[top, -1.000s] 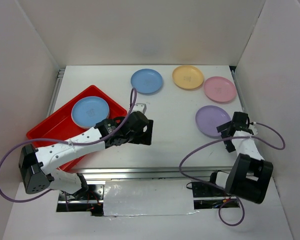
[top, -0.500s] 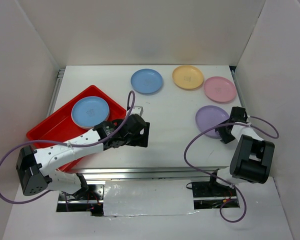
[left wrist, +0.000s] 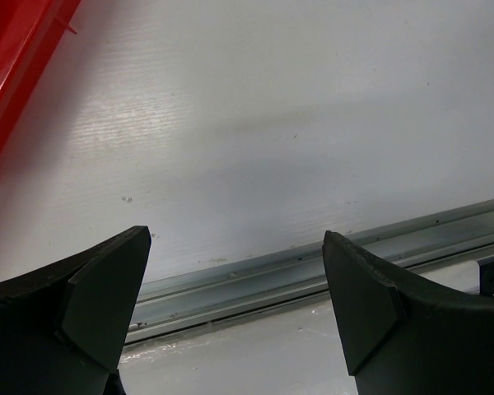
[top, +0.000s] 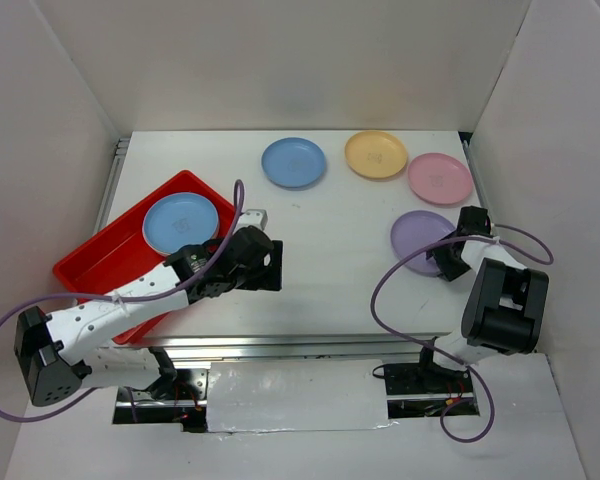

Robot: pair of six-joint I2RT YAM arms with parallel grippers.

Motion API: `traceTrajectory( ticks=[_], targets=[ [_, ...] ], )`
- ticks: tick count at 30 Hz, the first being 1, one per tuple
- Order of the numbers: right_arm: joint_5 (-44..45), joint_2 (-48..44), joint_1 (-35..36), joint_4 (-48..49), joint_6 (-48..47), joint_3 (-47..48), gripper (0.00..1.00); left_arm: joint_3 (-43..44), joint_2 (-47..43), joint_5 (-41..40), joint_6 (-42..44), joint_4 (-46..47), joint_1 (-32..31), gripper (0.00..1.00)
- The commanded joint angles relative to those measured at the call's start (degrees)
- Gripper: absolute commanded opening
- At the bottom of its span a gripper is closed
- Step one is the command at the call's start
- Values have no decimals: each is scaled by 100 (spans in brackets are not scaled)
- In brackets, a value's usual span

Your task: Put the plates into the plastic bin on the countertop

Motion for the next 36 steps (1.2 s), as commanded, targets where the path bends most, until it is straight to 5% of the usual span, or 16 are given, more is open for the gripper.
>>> traceTrajectory(
  ticks=[1, 5, 8, 13, 19, 27, 32, 35, 36],
  targets=[
    [45, 86, 13, -75, -80, -13, 58, -23, -164, 38, 73, 129, 118, 99],
    [35, 173, -13, -153, -124, 66, 34, -85, -278, 117, 161, 120, 258, 99],
    [-61, 78, 13, -162, -133, 22, 0, -146, -419, 169, 213, 102, 451, 99],
    [175, -773, 547, -460, -63, -66, 0, -252, -674, 284, 275, 198, 601, 99],
    [1046, -2311, 3198, -1524, 359, 425, 0, 55, -368, 652, 582, 629, 733, 99],
    [19, -2612, 5257, -1490, 737, 1059, 0, 697, 573, 1066, 838, 603, 1260, 99],
    [45, -2481, 5761, -1253, 913, 1155, 0, 654, 600, 1329, 811, 796, 1401, 94],
    [44, -2419, 5954, -1182, 974, 1217, 0, 645, 609, 1321, 785, 805, 1436, 67],
    [97, -2410, 6016, -1182, 992, 1261, 0, 680, 635, 1295, 785, 779, 1436, 33]
  ],
)
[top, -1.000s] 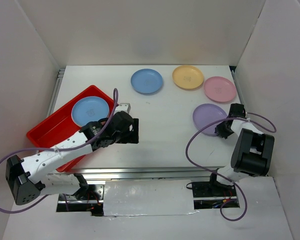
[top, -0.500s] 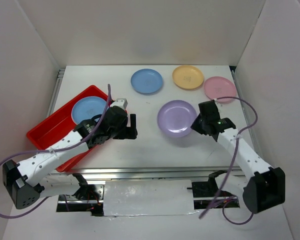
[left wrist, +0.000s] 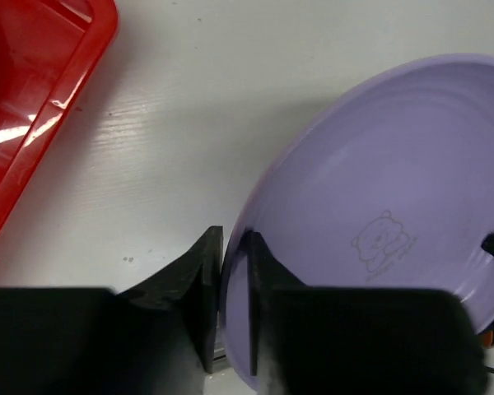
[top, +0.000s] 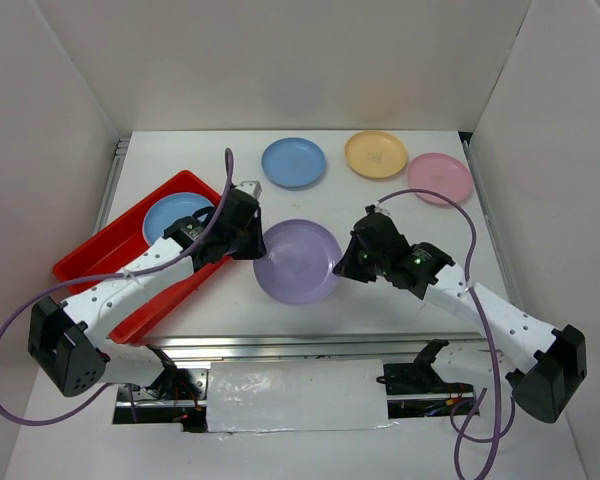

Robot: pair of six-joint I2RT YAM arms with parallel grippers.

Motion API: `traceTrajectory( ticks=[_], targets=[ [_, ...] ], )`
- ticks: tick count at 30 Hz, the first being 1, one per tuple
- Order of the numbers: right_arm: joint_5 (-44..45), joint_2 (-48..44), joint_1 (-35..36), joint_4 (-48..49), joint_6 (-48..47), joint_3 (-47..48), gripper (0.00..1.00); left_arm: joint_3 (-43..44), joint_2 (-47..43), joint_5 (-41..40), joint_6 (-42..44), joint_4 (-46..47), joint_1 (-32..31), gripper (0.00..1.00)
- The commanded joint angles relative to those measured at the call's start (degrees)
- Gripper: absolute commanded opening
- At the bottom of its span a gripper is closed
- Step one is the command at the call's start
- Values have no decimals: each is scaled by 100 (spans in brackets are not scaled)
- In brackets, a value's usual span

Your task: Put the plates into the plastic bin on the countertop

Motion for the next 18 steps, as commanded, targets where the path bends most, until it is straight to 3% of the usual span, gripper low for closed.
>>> traceTrajectory(
  ticks=[1, 3, 5, 6, 7, 9, 13, 18],
  targets=[
    [138, 31, 246, 243, 229, 415, 0, 232, 36, 51, 75, 102, 46, 20],
    [227, 49, 299, 190, 238, 512, 0, 363, 133, -115, 83, -109, 73, 0],
    [253, 75, 299, 190, 212, 573, 9, 434, 177, -352, 66, -241, 169, 0],
    [323, 75, 299, 173, 220, 591, 30, 460, 177, -397, 48, -337, 248, 0],
    [437, 32, 247, 77, 281, 600, 70, 461, 151, -432, 13, -391, 536, 0],
    [876, -143, 142, -20, 396, 495, 100, 382, -6, -468, -66, -470, 1028, 0],
    [326, -521, -447, 732, 274, -339, 100, 127, -411, 49, -390, -217, 3256, 0],
    [-10, -382, -615, 920, 159, -815, 100, 74, -280, 95, -857, -22, 4431, 0]
  ],
)
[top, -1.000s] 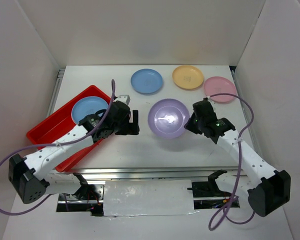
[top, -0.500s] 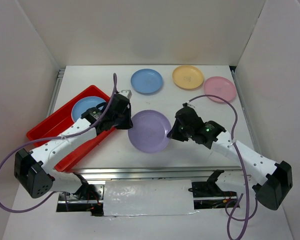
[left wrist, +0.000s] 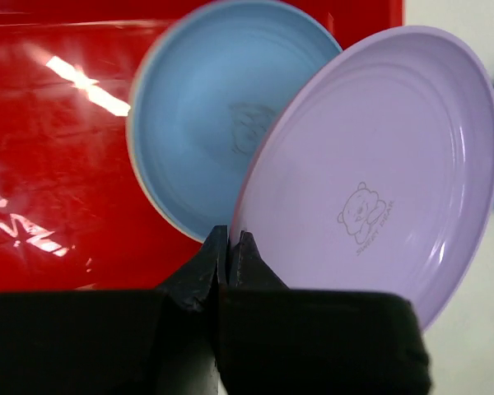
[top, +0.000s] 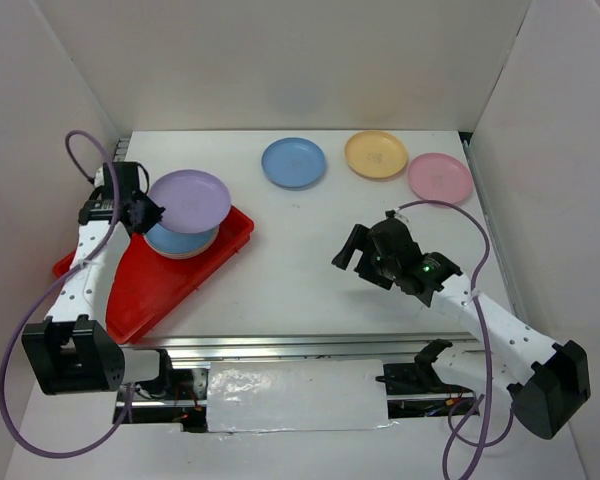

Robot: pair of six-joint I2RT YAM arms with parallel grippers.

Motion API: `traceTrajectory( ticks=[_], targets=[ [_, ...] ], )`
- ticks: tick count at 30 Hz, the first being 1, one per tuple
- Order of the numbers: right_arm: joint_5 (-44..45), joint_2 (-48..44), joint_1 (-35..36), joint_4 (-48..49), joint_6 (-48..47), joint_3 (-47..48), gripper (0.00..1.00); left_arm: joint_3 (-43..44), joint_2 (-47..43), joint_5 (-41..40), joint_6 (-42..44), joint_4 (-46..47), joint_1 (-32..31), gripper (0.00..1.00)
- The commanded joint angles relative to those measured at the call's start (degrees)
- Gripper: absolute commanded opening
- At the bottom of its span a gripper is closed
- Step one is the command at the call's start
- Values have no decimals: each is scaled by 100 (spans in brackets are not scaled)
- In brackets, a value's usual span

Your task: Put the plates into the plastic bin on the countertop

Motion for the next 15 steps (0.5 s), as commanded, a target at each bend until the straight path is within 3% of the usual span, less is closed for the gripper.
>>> traceTrajectory(
  ticks=[1, 4, 8, 10, 11, 12, 15],
  targets=[
    [-266, 140, 1, 417, -129, -135, 100, 21, -44, 54, -485, 227, 419, 0],
    [-319, 158, 89, 479, -217, -170, 100, 57, 325, 226, -618, 262, 936, 0],
    [-354, 97, 98, 461, -341, -153, 100, 398, 896, 203, -608, 105, 1088, 0],
    [-372, 71, 107, 461, -402, -109, 100, 391, 915, 219, -583, -1, 1096, 33],
    [-372, 62, 107, 461, -428, -118, 100, 382, 828, 167, -600, -71, 1079, 88],
    [-380, 62, 98, 487, -446, -118, 100, 356, 722, 158, -574, -28, 1053, 99],
    [-398, 114, 81, 566, -481, -126, 100, 338, 274, 158, -373, -1, 895, 99]
  ],
)
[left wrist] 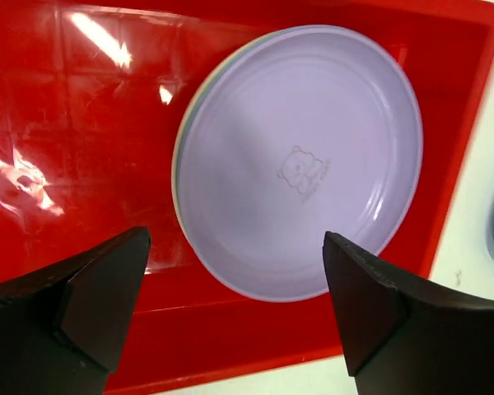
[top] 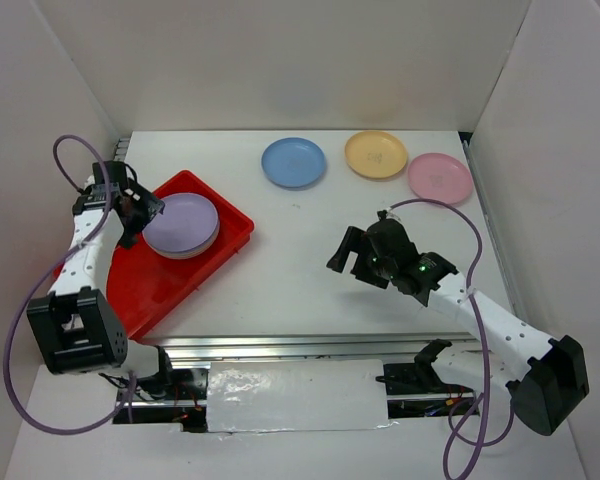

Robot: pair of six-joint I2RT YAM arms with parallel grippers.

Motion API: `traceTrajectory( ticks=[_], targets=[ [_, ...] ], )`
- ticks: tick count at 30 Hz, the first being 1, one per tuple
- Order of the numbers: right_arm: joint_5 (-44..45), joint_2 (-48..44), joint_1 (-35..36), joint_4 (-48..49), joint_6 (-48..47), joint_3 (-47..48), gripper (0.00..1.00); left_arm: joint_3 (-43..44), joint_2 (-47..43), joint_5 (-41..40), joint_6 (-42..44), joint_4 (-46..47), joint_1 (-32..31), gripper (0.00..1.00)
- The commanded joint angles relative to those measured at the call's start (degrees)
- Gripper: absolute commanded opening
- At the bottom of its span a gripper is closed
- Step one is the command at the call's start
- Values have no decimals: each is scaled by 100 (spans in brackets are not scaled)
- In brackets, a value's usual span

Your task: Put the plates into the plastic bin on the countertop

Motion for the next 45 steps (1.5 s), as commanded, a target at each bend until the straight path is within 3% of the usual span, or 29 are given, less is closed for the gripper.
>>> traceTrajectory(
  ticks=[1, 3, 7, 11, 15, 19, 20, 27, 30, 34, 36, 38, 42, 45],
  targets=[
    [-18, -74, 24, 350, -127, 29, 100, 290, -786, -4, 329, 45, -346, 99],
    [61, -56, 15, 438, -48, -41, 100, 448, -954, -363, 471, -43, -742, 99],
    [132, -56, -125, 1086, 66, -244, 100, 553, -1096, -338, 902, -244, -2023, 99],
    [544, 768, -529, 1431, 22, 457, 100, 361, -1324, -162, 1113, -342, -2825, 99],
    [554, 2884, -1021, 1826, 92, 1713, 100, 71, -1737, -4, 1227, -281, -3423, 99],
    [-138, 4678, -1373, 2038, 338, 3450, 99, -70, -2132, -92, 1236, -430, -3915, 99],
    [-184, 5238, -1391, 2107, 365, 3691, 98, -114, -2194, -92, 1262, -465, -3978, 99],
    [-553, 6886, -1725, 2135, 751, 5396, 95, -430, -2738, -215, 1368, -606, -4382, 99],
    [-782, 7624, -1822, 1592, 778, 6450, 94, -685, -2994, -180, 1394, -474, -4453, 99],
    [-791, 8845, -1883, -315, 787, 8953, 91, -905, -3073, -118, 1447, -430, -4453, 99],
    [-1175, 9470, -1988, -807, 883, 9719, 83, -940, -3064, -153, 1500, -377, -4435, 99],
    [-1160, 9533, -1998, -854, 892, 9706, 73, -949, -3029, -232, 1509, -430, -4400, 99],
    [-748, 9147, -1927, -835, 743, 9196, 64, -932, -3047, -215, 1596, -448, -4277, 99],
    [-572, 9269, -1910, -1178, 559, 9537, 59, -897, -3091, -197, 1623, -500, -4216, 99]
  ],
)
